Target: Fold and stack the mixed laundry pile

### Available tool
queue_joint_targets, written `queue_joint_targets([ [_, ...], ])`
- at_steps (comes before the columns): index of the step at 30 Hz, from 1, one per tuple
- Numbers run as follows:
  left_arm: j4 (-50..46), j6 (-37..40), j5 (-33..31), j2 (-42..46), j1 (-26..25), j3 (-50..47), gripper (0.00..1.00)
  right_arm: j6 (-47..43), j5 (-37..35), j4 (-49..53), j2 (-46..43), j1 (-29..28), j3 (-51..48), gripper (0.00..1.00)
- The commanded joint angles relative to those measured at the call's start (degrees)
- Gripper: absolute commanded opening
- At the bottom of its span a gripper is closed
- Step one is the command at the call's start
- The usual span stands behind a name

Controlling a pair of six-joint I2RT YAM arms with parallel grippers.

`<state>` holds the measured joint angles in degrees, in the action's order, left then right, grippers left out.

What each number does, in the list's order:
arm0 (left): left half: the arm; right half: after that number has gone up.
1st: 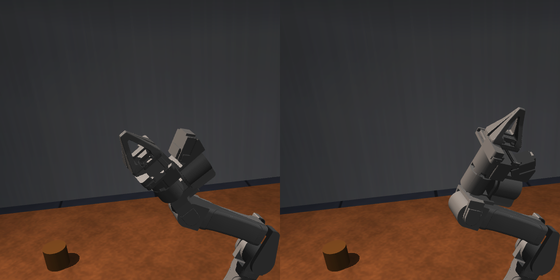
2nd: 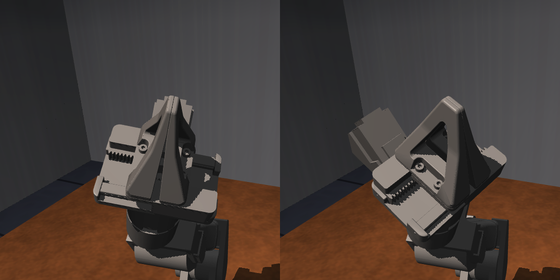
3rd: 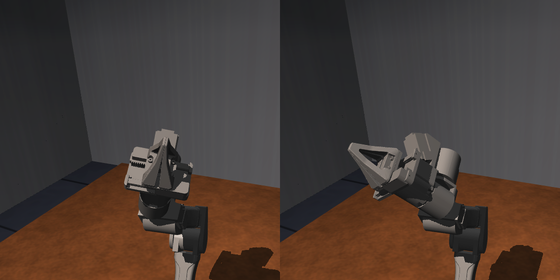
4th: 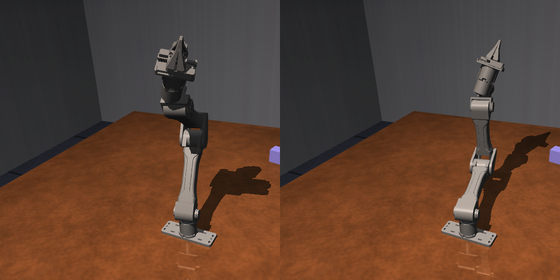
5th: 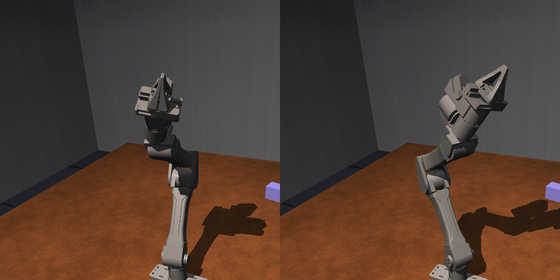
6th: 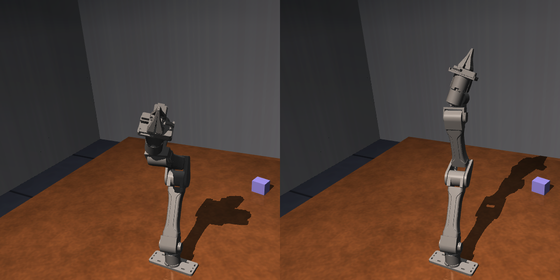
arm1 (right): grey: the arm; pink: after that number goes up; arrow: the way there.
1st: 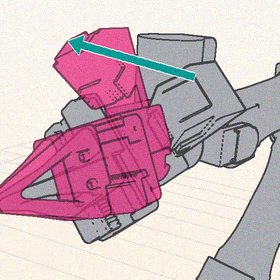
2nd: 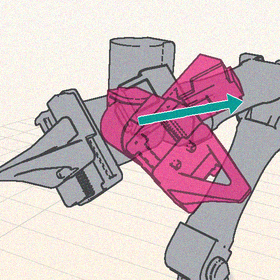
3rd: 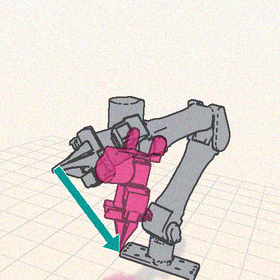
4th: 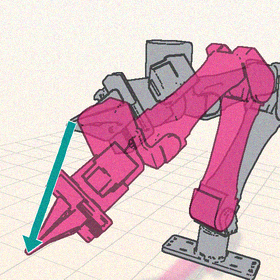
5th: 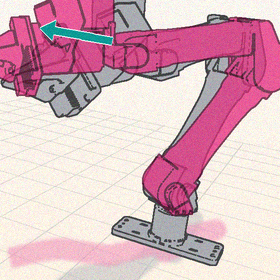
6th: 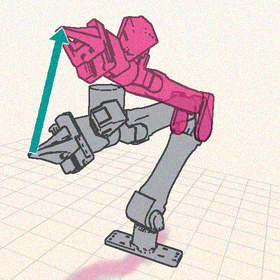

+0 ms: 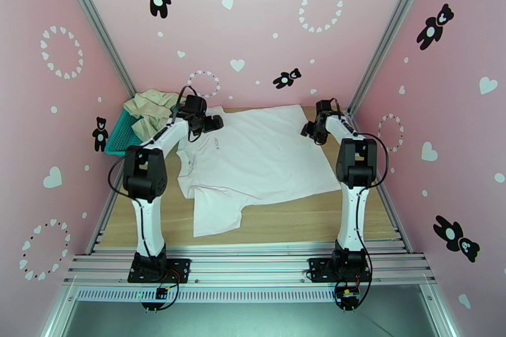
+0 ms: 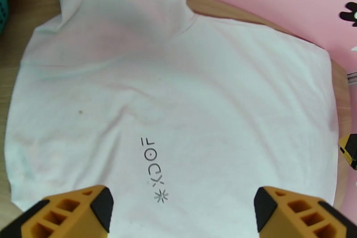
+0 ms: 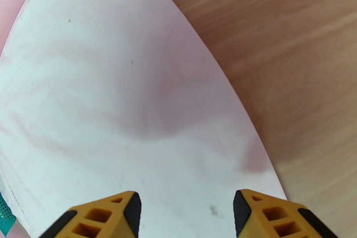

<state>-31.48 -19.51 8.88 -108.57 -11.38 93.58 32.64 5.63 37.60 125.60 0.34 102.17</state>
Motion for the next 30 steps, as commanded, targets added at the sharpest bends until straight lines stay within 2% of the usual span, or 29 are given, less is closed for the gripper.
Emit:
queue_joint_targets([
  [1, -1.3, -0.5, -4.6, 12.5, -1.0, -13.6, 0.89, 1.3, -0.8, -5.7, -12.8, -0.2, -11.1, 0.60],
  [6, -4.5, -9.1, -5.4, 32.1, -2.9, -37.1, 0.82, 0.8, -2.0, -8.1, -28.1, -0.3, -31.7, 0.60],
  [12, -16.0, -21.6, -12.5, 45.7, -11.3, -46.4, 0.81, -0.7, -2.3, -5.8, -41.6, -0.3, -46.5, 0.60],
  [15, -19.0, -29.2, -12.4, 50.4, -13.1, -53.3, 0.77, 0.1, -3.8, -5.3, -47.1, -0.2, -51.0, 0.61],
  [20, -19.6, -34.7, -10.0, 52.6, -18.2, -60.1, 0.73, 1.2, -0.8, -5.2, -50.9, 1.5, -55.5, 0.61],
  [25, -14.5, -35.8, -8.2, 50.8, -21.5, -64.2, 0.72, 2.0, 4.7, -5.6, -52.4, 5.0, -58.9, 0.60],
  [30, -10.8, -37.8, -5.4, 49.0, -22.4, -68.0, 0.61, 0.9, 4.5, -3.1, -54.9, 7.4, -59.5, 0.60],
])
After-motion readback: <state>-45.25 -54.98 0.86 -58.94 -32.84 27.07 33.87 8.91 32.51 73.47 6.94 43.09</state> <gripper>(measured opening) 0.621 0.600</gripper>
